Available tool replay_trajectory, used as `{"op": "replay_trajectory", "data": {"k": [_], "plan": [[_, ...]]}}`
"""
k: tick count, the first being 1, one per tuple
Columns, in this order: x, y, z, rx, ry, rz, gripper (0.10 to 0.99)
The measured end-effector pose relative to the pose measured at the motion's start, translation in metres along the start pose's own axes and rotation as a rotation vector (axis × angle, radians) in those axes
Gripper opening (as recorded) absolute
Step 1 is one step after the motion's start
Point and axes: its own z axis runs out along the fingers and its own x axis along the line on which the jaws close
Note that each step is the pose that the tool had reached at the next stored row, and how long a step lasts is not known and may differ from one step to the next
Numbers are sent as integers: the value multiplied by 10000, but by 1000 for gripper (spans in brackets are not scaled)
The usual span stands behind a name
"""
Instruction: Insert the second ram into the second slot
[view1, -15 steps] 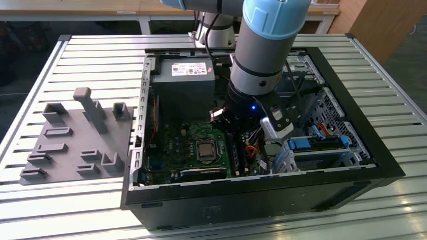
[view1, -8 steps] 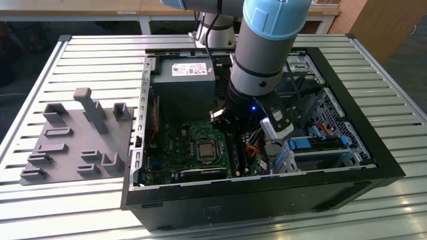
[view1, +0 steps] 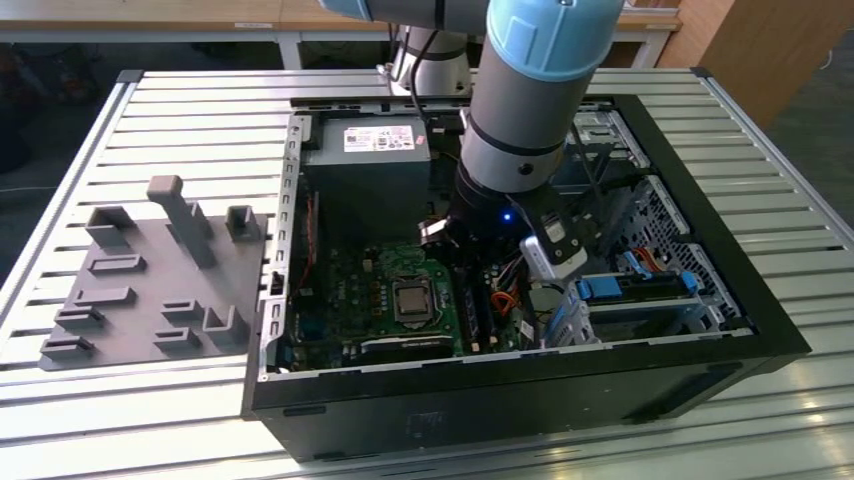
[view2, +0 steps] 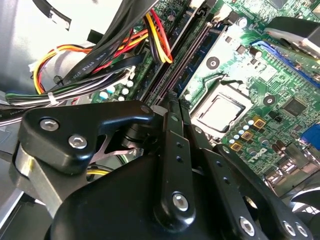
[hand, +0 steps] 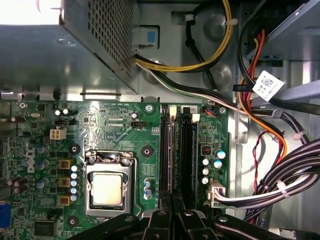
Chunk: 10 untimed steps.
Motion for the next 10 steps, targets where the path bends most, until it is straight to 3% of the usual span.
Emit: {"op": "replay_trajectory", "data": {"k": [2, 3, 10], "plan": [[0, -3, 0, 5, 16, 1, 129], [0, -5, 0, 69, 46, 5, 129], [0, -5, 6, 71, 50, 5, 129]]}}
